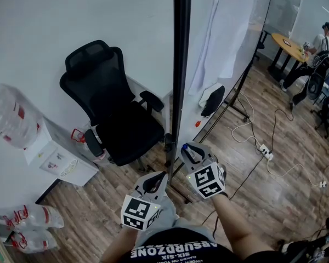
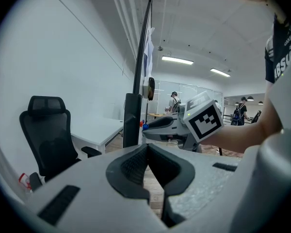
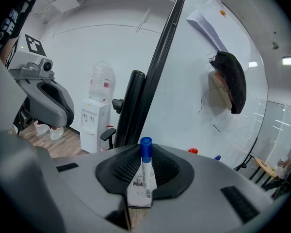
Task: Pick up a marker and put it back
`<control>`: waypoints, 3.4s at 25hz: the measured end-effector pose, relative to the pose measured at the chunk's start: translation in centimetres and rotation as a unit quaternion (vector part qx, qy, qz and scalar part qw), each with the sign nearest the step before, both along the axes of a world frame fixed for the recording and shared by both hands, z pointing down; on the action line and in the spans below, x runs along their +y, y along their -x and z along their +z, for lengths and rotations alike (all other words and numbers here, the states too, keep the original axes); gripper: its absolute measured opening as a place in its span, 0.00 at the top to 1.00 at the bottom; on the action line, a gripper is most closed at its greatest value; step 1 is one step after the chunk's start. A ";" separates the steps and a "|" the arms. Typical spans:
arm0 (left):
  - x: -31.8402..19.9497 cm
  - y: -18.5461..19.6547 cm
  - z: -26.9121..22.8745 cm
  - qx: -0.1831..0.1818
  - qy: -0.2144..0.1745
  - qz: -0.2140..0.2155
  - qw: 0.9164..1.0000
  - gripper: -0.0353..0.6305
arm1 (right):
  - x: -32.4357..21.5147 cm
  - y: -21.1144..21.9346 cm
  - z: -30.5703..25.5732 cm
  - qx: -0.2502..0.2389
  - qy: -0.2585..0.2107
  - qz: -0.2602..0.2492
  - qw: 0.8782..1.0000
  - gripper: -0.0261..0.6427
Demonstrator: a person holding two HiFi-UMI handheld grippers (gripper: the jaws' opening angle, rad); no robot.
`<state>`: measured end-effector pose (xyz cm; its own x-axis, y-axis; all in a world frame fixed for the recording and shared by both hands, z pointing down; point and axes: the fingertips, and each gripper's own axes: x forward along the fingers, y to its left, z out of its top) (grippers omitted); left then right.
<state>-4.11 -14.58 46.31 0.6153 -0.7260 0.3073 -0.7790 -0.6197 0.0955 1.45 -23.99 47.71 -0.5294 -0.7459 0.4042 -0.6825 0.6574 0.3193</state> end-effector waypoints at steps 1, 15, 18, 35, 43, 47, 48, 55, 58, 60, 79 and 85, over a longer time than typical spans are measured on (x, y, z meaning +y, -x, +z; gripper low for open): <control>0.0 -0.1 -0.1 0.000 0.000 0.001 1.000 0.94 | 0.1 -0.1 -0.3 -0.002 -0.003 0.000 1.000 0.87; 0.6 -1.2 -0.5 0.000 -0.005 0.011 1.000 0.94 | 0.7 -1.1 -4.9 -0.041 -0.038 0.001 0.998 0.87; 0.6 -1.5 -0.6 0.000 -0.005 0.014 1.000 0.94 | 1.0 -1.5 -6.2 -0.051 -0.050 0.001 0.997 0.87; 1.1 -2.9 -0.7 0.007 -0.007 0.033 0.999 0.94 | 3.9 -3.5 -10.0 -0.124 -0.063 -0.001 0.990 0.87; 1.6 -3.1 -0.8 0.008 -0.009 0.039 0.999 0.94 | 5.8 -4.0 -8.9 -0.146 -0.034 0.005 0.989 0.87; 1.7 -3.1 -0.9 0.010 -0.009 0.039 0.999 0.94 | 6.6 -4.0 -8.0 -0.148 -0.021 0.007 0.989 0.87; 1.8 -3.1 -0.9 0.012 -0.009 0.039 0.999 0.94 | 6.8 -4.0 -7.8 -0.149 -0.018 0.007 0.989 0.87; 2.2 -4.1 -1.1 0.016 -0.013 0.048 0.999 0.94 | 8.4 -4.4 -5.7 -0.158 0.009 0.022 0.987 0.87; 2.5 -4.5 -1.2 0.017 -0.014 0.050 0.998 0.94 | 8.9 -4.7 -4.6 -0.161 0.023 0.027 0.986 0.87; 2.6 -4.7 -1.1 0.017 -0.013 0.051 0.998 0.94 | 9.2 -4.8 -4.0 -0.163 0.033 0.029 0.986 0.87; 2.6 -5.4 -0.9 0.033 -0.007 0.047 0.998 0.94 | 10.2 -4.2 1.0 -0.159 0.092 0.036 0.982 0.87; 2.5 -5.2 -0.7 0.034 -0.003 0.043 0.998 0.94 | 10.4 -3.9 1.5 -0.157 0.098 0.035 0.982 0.87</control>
